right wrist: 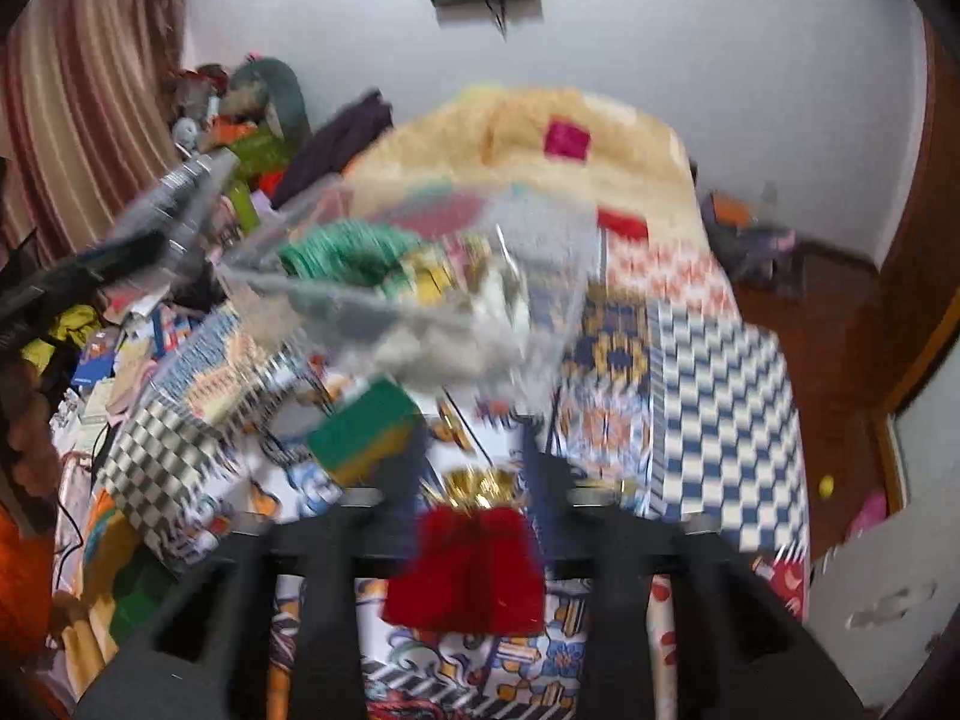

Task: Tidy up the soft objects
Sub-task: 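Grasp the silver mesh scrubber with the left tool while the right grasps the red pouch, drop both into box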

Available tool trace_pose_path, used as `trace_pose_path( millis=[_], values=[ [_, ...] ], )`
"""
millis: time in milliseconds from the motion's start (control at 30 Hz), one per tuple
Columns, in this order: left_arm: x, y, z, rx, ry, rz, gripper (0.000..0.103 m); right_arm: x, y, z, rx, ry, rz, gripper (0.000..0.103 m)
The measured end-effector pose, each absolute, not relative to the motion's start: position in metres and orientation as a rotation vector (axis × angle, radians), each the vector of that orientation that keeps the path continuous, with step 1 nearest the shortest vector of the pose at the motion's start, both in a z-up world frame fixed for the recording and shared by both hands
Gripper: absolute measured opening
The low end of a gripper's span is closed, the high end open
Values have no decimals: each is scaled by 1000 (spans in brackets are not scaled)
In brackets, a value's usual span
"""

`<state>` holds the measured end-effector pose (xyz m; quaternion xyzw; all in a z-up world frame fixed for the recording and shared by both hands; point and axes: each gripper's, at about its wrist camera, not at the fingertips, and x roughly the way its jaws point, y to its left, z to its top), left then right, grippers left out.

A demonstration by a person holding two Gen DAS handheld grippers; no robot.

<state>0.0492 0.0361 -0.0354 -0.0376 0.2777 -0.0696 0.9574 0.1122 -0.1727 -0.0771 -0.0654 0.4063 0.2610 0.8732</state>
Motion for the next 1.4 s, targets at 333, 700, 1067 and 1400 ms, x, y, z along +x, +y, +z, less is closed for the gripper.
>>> trace_pose_path(
  millis=[333,700,1067,1400],
  values=[
    [54,32,-44,-70,590,-147,43,130,-158,-135,-195,1023,557,48],
    [57,30,-42,-51,580,-138,43,121,-165,-113,-168,936,559,22],
    [85,33,-21,-50,532,-134,43,128,-164,-26,-103,653,567,22],
    [140,33,-35,-48,602,-177,43,171,-131,-15,-88,564,594,23]
  ],
)
